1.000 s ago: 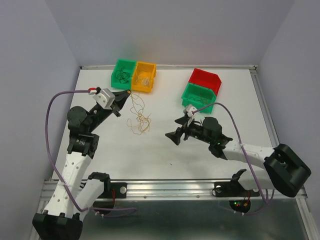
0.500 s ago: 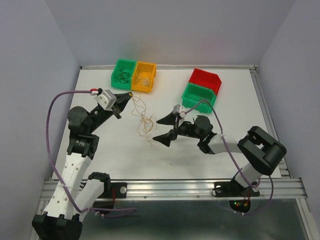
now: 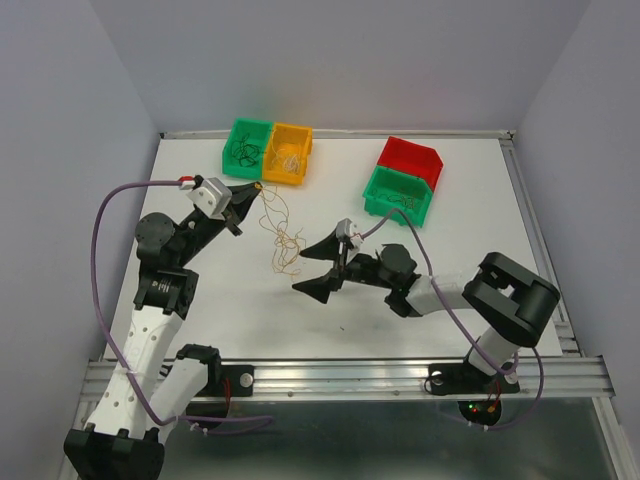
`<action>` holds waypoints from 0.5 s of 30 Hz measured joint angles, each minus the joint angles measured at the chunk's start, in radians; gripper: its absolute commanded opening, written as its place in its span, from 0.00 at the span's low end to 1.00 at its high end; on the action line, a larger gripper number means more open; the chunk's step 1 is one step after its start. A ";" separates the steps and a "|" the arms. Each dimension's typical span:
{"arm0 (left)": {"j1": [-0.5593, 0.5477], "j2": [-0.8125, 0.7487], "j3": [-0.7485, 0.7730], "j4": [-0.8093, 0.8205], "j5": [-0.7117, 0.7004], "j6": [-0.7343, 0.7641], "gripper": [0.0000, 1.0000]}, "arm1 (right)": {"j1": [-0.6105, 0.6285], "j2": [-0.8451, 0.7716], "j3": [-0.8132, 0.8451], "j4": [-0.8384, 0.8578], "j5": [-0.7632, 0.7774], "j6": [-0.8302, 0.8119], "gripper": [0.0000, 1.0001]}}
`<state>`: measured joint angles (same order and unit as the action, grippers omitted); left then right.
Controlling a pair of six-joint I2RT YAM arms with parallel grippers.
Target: Untangle the cables
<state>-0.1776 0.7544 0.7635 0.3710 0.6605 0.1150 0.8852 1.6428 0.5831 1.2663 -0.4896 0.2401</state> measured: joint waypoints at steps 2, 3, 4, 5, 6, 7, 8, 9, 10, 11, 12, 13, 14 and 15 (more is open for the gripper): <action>0.000 -0.001 0.000 -0.002 -0.006 0.000 0.00 | 0.008 0.000 0.000 0.000 0.012 0.000 0.94; 0.000 -0.001 0.000 -0.002 -0.008 0.000 0.00 | 0.014 0.003 0.000 0.003 0.019 0.000 0.94; 0.000 -0.002 0.000 -0.002 -0.011 0.001 0.00 | 0.023 0.010 0.000 0.008 0.027 0.000 0.94; 0.000 -0.003 0.000 -0.003 -0.011 0.001 0.00 | 0.028 0.017 0.000 0.012 0.031 0.000 0.94; -0.002 -0.005 0.000 -0.003 -0.014 0.001 0.00 | 0.034 0.028 0.003 0.016 0.037 0.001 0.94; -0.003 -0.007 0.000 -0.003 -0.014 0.001 0.00 | 0.039 0.041 0.008 0.018 0.042 0.001 0.94; -0.004 -0.010 0.000 -0.003 -0.015 0.001 0.00 | 0.042 0.052 0.015 0.019 0.048 0.002 0.94; -0.004 -0.012 0.000 -0.003 -0.015 0.001 0.00 | 0.045 0.067 0.026 0.019 0.054 0.002 0.93; -0.005 -0.015 0.000 -0.003 -0.015 0.001 0.00 | 0.047 0.077 0.035 0.019 0.059 0.003 0.93; -0.005 -0.018 0.000 -0.003 -0.015 0.001 0.00 | 0.048 0.087 0.044 0.020 0.066 0.003 0.93; -0.005 -0.019 0.000 -0.003 -0.015 0.001 0.00 | 0.050 0.095 0.053 0.021 0.073 0.005 0.93; -0.005 -0.021 0.000 -0.003 -0.015 0.001 0.00 | 0.051 0.109 0.071 0.021 0.082 0.008 0.93; -0.005 -0.023 0.000 -0.003 -0.015 0.001 0.00 | 0.053 0.118 0.081 0.022 0.088 0.008 0.93; -0.005 -0.024 0.000 -0.003 -0.016 0.001 0.00 | 0.055 0.135 0.098 0.026 0.099 0.012 0.92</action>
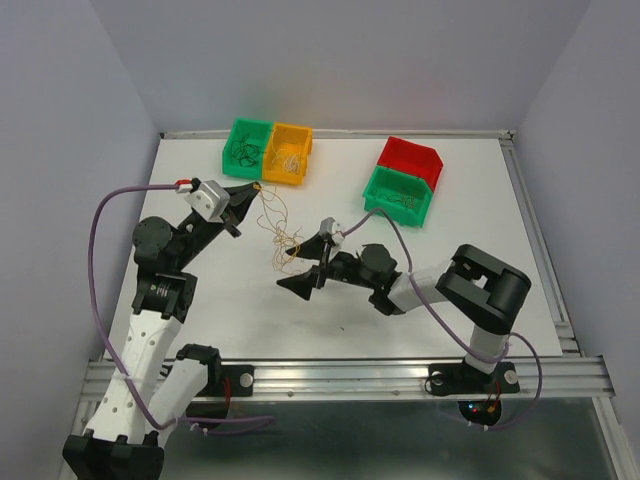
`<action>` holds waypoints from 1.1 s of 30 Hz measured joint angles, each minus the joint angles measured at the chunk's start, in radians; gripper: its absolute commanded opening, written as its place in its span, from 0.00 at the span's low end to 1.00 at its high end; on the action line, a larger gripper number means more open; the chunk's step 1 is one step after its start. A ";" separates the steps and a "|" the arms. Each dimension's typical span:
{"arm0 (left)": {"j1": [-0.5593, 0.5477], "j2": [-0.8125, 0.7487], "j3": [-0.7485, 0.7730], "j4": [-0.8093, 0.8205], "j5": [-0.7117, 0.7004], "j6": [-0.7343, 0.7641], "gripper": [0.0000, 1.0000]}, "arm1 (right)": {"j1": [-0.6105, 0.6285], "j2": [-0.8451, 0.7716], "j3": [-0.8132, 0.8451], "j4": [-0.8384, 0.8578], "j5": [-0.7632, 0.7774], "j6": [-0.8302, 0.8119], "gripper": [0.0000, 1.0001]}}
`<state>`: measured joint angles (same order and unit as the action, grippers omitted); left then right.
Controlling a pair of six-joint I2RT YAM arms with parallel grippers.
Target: Untangle the cables
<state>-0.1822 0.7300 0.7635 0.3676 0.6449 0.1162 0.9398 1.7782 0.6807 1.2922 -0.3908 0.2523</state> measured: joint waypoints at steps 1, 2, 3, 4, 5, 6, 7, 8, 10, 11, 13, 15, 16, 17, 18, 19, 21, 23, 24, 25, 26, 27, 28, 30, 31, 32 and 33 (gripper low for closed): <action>0.000 -0.001 0.000 0.000 0.000 0.000 0.00 | 0.001 0.006 0.005 0.000 0.004 0.003 0.91; 0.000 -0.002 0.000 0.000 0.000 0.000 0.00 | 0.003 0.025 0.013 0.002 0.016 0.006 0.90; 0.000 -0.002 0.000 0.000 0.000 0.000 0.00 | 0.004 0.039 0.018 0.002 0.023 0.010 0.88; -0.001 -0.002 0.000 0.000 0.000 0.000 0.00 | 0.005 0.052 0.023 0.002 0.029 0.010 0.72; -0.001 -0.002 0.000 0.000 -0.001 0.000 0.00 | 0.005 0.072 0.032 0.001 0.039 0.015 0.65; -0.001 -0.002 0.000 0.000 -0.002 0.000 0.00 | 0.005 0.090 0.041 0.000 0.045 0.013 0.59; -0.001 -0.002 0.000 0.000 -0.003 0.000 0.00 | 0.005 0.107 0.050 -0.002 0.053 0.019 0.55; -0.001 -0.002 0.000 0.000 -0.007 0.000 0.00 | 0.005 0.117 0.056 -0.003 0.061 0.027 0.55; -0.001 -0.002 0.000 0.000 -0.018 0.001 0.00 | 0.005 0.132 0.060 -0.003 0.073 0.031 0.60; -0.001 -0.002 0.000 0.000 -0.023 0.001 0.00 | 0.005 0.134 0.060 -0.004 0.078 0.034 0.63; -0.001 -0.002 0.000 0.000 -0.034 0.000 0.00 | 0.005 0.135 0.060 -0.002 0.085 0.043 0.73; -0.001 -0.001 0.000 0.000 -0.045 -0.004 0.00 | 0.005 0.135 0.060 -0.001 0.090 0.048 0.79; -0.001 0.000 0.000 0.000 -0.050 -0.007 0.00 | 0.005 0.135 0.060 -0.001 0.092 0.054 0.81; -0.001 0.001 0.000 -0.001 -0.055 -0.010 0.00 | 0.005 0.135 0.060 0.000 0.093 0.057 0.84; -0.001 0.002 0.000 -0.002 -0.061 -0.013 0.00 | 0.005 0.136 0.060 0.001 0.094 0.058 0.84; -0.001 0.002 0.000 -0.003 -0.066 -0.015 0.00 | 0.005 0.139 0.060 0.002 0.094 0.062 0.86; -0.001 0.002 0.000 -0.004 -0.086 -0.018 0.00 | 0.007 0.151 0.060 0.002 0.095 0.068 0.86; -0.001 0.002 0.000 -0.006 -0.115 -0.019 0.00 | 0.011 0.160 0.058 0.000 0.096 0.074 0.86; -0.001 0.002 0.000 -0.007 -0.133 -0.020 0.00 | 0.013 0.160 0.056 -0.002 0.096 0.075 0.86; -0.001 0.003 0.000 -0.007 -0.154 -0.020 0.00 | 0.015 0.160 0.052 0.000 0.098 0.077 0.86; -0.001 0.006 0.000 -0.007 -0.177 -0.020 0.00 | 0.016 0.160 0.050 0.002 0.101 0.077 0.86; -0.001 0.008 0.000 -0.007 -0.191 -0.020 0.00 | 0.018 0.158 0.040 0.002 0.107 0.077 0.86; -0.001 0.012 0.000 -0.008 -0.212 -0.020 0.00 | 0.019 0.153 0.029 0.000 0.113 0.077 0.86; -0.001 0.019 0.000 -0.011 -0.236 -0.020 0.00 | 0.023 0.142 0.009 -0.002 0.135 0.070 0.86; -0.001 0.022 0.000 -0.013 -0.245 -0.020 0.00 | 0.025 0.134 0.003 -0.002 0.143 0.066 0.86; -0.001 0.026 0.000 -0.017 -0.253 -0.020 0.00 | 0.030 0.126 0.000 -0.003 0.163 0.054 0.86; -0.001 0.028 0.000 -0.019 -0.258 -0.020 0.00 | 0.036 0.113 -0.003 -0.005 0.189 0.040 0.86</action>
<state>-0.1833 0.7578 0.7635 0.3481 0.3866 0.0959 0.9760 1.8915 0.6781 1.2869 -0.2016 0.2928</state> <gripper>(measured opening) 0.029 0.861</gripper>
